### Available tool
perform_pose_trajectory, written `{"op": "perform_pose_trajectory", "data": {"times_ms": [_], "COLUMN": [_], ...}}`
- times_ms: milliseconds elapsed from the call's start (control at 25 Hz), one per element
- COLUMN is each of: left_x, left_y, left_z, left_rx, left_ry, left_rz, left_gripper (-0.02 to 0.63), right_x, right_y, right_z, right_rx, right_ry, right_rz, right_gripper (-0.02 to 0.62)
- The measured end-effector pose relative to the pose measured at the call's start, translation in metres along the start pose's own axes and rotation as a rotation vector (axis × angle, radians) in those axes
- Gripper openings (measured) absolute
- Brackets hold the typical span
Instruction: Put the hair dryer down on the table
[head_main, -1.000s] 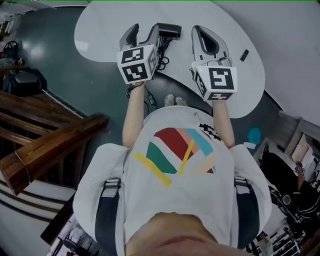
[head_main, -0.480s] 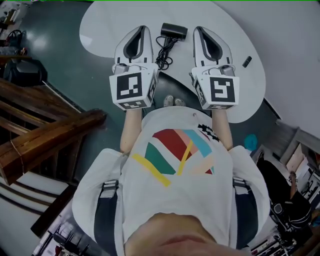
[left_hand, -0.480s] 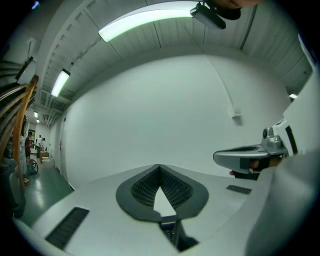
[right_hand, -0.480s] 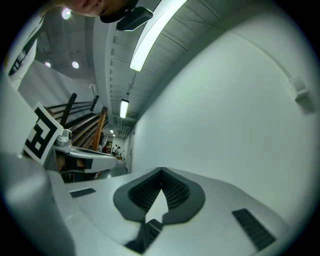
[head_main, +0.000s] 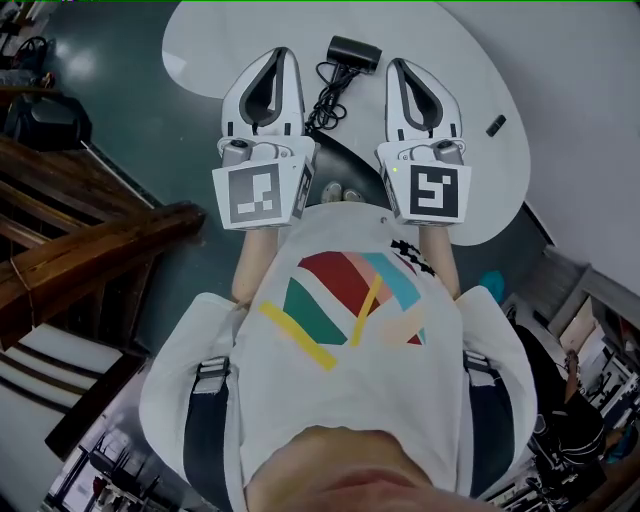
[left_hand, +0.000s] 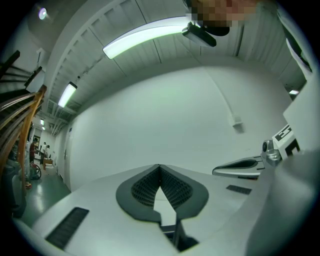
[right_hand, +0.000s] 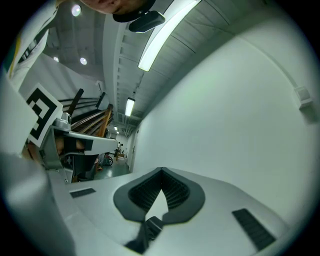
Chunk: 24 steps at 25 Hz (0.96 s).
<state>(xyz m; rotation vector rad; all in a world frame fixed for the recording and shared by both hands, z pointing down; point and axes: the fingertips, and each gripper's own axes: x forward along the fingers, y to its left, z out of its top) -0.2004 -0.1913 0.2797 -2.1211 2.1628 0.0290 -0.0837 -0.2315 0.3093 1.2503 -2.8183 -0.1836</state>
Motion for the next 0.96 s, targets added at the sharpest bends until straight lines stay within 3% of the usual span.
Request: {"op": "perform_pose_trajectory", "data": {"times_ms": [960], "left_x": [-0.008], "left_y": [0.001], "left_z": [-0.008], "left_rx": [0.002], "left_ry": [0.030], "left_rz": [0.022], "left_gripper": [0.015], "right_x": [-0.003], "right_y": [0.013], "right_z": [-0.004], "right_rx": [0.010], "right_ry": [-0.016], "right_rz": [0.071], "right_gripper": [0.009]}}
